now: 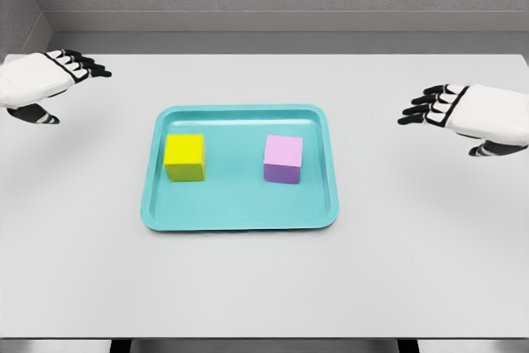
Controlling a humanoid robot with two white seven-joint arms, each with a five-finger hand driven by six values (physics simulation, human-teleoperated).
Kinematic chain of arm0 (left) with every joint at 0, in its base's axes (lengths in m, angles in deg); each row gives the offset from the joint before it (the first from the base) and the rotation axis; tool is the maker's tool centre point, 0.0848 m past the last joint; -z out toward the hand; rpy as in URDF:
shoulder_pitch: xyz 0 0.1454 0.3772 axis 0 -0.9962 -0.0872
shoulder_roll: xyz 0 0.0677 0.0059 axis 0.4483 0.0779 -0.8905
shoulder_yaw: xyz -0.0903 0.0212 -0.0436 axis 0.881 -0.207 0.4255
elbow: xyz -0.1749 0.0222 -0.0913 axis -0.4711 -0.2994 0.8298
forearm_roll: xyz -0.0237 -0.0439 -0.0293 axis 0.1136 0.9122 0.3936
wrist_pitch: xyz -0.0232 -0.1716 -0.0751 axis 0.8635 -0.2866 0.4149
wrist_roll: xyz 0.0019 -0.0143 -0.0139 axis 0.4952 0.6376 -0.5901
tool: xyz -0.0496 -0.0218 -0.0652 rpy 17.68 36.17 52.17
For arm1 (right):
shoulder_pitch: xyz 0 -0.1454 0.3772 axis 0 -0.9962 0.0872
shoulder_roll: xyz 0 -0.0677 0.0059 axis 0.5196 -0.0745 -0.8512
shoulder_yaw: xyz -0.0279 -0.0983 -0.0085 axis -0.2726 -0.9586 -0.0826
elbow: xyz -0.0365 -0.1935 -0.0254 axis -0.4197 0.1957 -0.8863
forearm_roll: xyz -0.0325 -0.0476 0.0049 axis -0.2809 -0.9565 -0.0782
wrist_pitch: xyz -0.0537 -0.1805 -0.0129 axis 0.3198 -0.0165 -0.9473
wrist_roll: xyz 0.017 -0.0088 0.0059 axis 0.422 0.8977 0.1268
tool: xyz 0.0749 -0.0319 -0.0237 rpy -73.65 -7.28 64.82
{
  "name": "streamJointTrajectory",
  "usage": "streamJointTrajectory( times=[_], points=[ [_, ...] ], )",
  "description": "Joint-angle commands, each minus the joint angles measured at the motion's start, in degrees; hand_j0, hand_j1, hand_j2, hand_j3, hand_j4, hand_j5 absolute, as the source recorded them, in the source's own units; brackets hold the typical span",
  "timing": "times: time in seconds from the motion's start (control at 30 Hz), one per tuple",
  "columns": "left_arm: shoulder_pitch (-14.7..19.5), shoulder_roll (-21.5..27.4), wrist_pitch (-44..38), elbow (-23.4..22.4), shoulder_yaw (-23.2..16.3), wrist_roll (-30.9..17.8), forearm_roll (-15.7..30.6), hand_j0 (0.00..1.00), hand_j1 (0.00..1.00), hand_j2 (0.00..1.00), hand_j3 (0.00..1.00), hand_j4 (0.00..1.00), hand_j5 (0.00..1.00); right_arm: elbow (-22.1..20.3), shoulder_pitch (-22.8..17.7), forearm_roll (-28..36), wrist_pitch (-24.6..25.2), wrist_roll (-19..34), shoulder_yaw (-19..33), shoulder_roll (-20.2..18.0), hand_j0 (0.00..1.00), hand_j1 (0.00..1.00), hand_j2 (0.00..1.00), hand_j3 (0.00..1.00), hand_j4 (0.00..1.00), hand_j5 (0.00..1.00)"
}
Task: Push two cubes
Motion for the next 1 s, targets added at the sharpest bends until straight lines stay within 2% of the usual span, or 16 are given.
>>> streamJointTrajectory(
  times=[0.0, 0.2, 0.3, 0.4, 0.5, 0.53, 0.57, 0.6, 0.67, 0.73, 0.77, 0.97],
  points=[
    [0.0, 0.2, -0.1, 0.5, -0.1, -0.1, 0.3, 1.0, 1.0, 1.0, 1.0, 1.0, 1.0, 0.5, 0.0, 0.0, 0.1, 0.0, -0.2, -0.3, 1.0, 1.0, 1.0, 1.0, 1.0, 1.0],
    [0.1, 0.7, -0.1, 0.8, 0.0, -0.1, 0.4, 1.0, 1.0, 1.0, 1.0, 1.0, 1.0, 0.5, 0.3, 0.3, 0.1, -0.1, -0.2, 0.5, 1.0, 1.0, 1.0, 1.0, 1.0, 1.0],
    [0.1, 0.8, -0.1, 0.9, -0.1, -0.2, 0.2, 1.0, 1.0, 1.0, 1.0, 1.0, 1.0, 0.4, 3.1, 0.6, 0.1, -0.9, -2.1, -0.1, 1.0, 1.0, 1.0, 1.0, 1.0, 1.0],
    [0.2, 0.2, -0.1, 1.2, -1.2, -0.2, -3.4, 1.0, 1.0, 1.0, 1.0, 1.0, 1.0, 0.3, 4.9, 0.4, 0.1, -0.7, -2.5, 0.5, 1.0, 1.0, 1.0, 1.0, 1.0, 1.0],
    [0.4, 0.1, -0.1, 1.2, -2.3, -0.2, -5.3, 1.0, 1.0, 1.0, 1.0, 1.0, 1.0, 0.6, 10.1, 0.4, 0.1, -0.1, -9.9, 0.6, 1.0, 1.0, 1.0, 1.0, 1.0, 1.0],
    [0.4, 0.1, -0.1, 1.3, -3.2, -0.2, -5.4, 1.0, 1.0, 1.0, 1.0, 1.0, 1.0, 1.9, 10.5, 0.1, 0.1, 0.1, -9.9, 0.6, 1.0, 1.0, 1.0, 1.0, 1.0, 1.0],
    [0.4, 0.1, -0.1, 1.3, -4.2, -0.2, -6.1, 0.96, 0.96, 0.96, 0.96, 0.96, 0.96, 3.0, 10.8, 0.0, 0.1, 2.4, -10.0, 0.6, 0.99, 0.99, 0.99, 0.99, 0.99, 0.99],
    [0.4, 0.1, -0.1, 2.4, -4.8, -0.2, -7.2, 0.87, 0.87, 0.87, 0.87, 0.87, 0.87, 3.8, 11.0, 0.0, 0.1, 5.5, -9.6, 0.7, 0.91, 0.91, 0.91, 0.91, 0.91, 0.91],
    [0.3, 0.1, -0.1, 4.8, -4.9, -0.2, -9.6, 0.75, 0.75, 0.75, 0.75, 0.75, 0.75, 3.8, 12.0, -0.5, 0.1, 9.2, -9.8, 1.2, 0.82, 0.82, 0.82, 0.82, 0.82, 0.82],
    [0.4, 0.1, -0.1, 6.8, -5.6, -0.2, -9.9, 0.71, 0.71, 0.71, 0.71, 0.71, 0.71, 3.9, 12.8, -2.1, 0.1, 10.2, -9.6, 1.2, 0.76, 0.76, 0.76, 0.76, 0.76, 0.76],
    [0.4, 0.1, -0.1, 7.8, -5.9, -0.2, -9.9, 0.7, 0.7, 0.7, 0.7, 0.7, 0.7, 3.9, 12.9, -2.7, 0.1, 11.6, -9.5, 1.2, 0.67, 0.67, 0.67, 0.67, 0.67, 0.67],
    [2.1, -2.4, -0.1, 8.6, -9.3, -0.2, -9.9, 0.68, 0.68, 0.68, 0.68, 0.68, 0.68, 3.8, 14.3, -2.9, 0.1, 14.1, -9.8, 4.9, 0.68, 0.68, 0.68, 0.68, 0.68, 0.68]
  ],
)
